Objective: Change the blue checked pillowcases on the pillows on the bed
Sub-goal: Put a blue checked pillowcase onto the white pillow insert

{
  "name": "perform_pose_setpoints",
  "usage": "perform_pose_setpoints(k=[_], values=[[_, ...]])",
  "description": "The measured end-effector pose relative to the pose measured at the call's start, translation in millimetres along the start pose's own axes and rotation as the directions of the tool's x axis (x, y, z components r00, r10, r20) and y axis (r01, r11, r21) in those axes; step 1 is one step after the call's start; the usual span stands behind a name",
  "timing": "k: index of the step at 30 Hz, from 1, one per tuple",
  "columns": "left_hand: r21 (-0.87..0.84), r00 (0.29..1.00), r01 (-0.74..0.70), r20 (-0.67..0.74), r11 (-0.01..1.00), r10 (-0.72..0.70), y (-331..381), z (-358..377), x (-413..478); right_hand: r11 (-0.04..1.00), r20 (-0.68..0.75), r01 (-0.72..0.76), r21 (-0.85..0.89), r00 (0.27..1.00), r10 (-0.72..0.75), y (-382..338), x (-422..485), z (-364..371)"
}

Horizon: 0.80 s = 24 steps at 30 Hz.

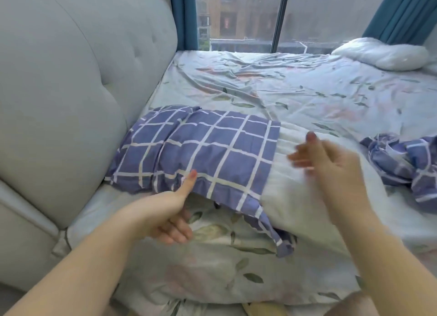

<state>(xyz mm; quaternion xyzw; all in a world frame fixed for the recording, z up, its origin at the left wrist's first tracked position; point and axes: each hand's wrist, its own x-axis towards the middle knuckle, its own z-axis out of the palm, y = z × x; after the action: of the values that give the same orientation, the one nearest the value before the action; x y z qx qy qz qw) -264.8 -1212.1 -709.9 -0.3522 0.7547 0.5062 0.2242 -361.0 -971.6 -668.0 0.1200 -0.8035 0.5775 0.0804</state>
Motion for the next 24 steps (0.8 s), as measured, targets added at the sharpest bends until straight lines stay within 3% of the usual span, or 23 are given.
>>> perform_pose_setpoints(k=[2,4,6,8,11,14,16,19,22,24], values=[[-0.246,0.996,0.0,0.088,0.969,0.022,0.7,3.1,5.3,0.926,-0.073,0.007,-0.377,0.997,-0.037,35.0,37.2,-12.3],[-0.49,0.99,-0.052,0.088,0.87,0.109,6.6,6.8,13.9,0.733,-0.043,-0.129,-0.668,0.99,0.135,67.3,64.9,-16.1],[-0.619,0.967,-0.066,0.155,0.782,0.204,13.5,16.6,19.4,0.635,0.009,-0.188,-0.749,0.956,0.294,84.9,74.3,-7.1],[-0.739,0.922,-0.059,0.218,0.671,0.321,17.2,31.0,22.6,0.617,0.032,-0.188,-0.764,0.945,0.327,92.4,73.9,6.7],[-0.846,0.886,-0.113,0.151,0.521,0.437,25.3,48.0,29.5,0.635,0.046,-0.175,-0.752,0.948,0.315,86.8,74.6,15.6],[-0.866,0.885,-0.184,0.06,0.465,0.462,38.8,52.5,32.3,0.87,0.072,-0.213,-0.444,0.96,0.271,61.0,71.9,11.9],[-0.854,0.863,-0.294,-0.043,0.43,0.503,49.9,48.3,34.1,0.961,-0.017,-0.277,0.001,0.961,0.277,35.5,54.7,12.5],[-0.779,0.807,-0.48,-0.211,0.404,0.551,67.5,31.1,30.2,0.824,0.001,-0.279,0.493,0.947,0.32,-3.0,11.8,17.2],[-0.731,0.786,-0.546,-0.276,0.411,0.553,80.8,7.7,19.5,0.639,0.131,-0.336,0.692,0.929,0.347,-13.2,-35.6,38.6],[-0.677,0.772,-0.589,-0.311,0.44,0.555,81.5,-8.2,24.8,0.615,0.169,-0.4,0.68,0.901,0.399,-11.7,-59.7,56.0]])
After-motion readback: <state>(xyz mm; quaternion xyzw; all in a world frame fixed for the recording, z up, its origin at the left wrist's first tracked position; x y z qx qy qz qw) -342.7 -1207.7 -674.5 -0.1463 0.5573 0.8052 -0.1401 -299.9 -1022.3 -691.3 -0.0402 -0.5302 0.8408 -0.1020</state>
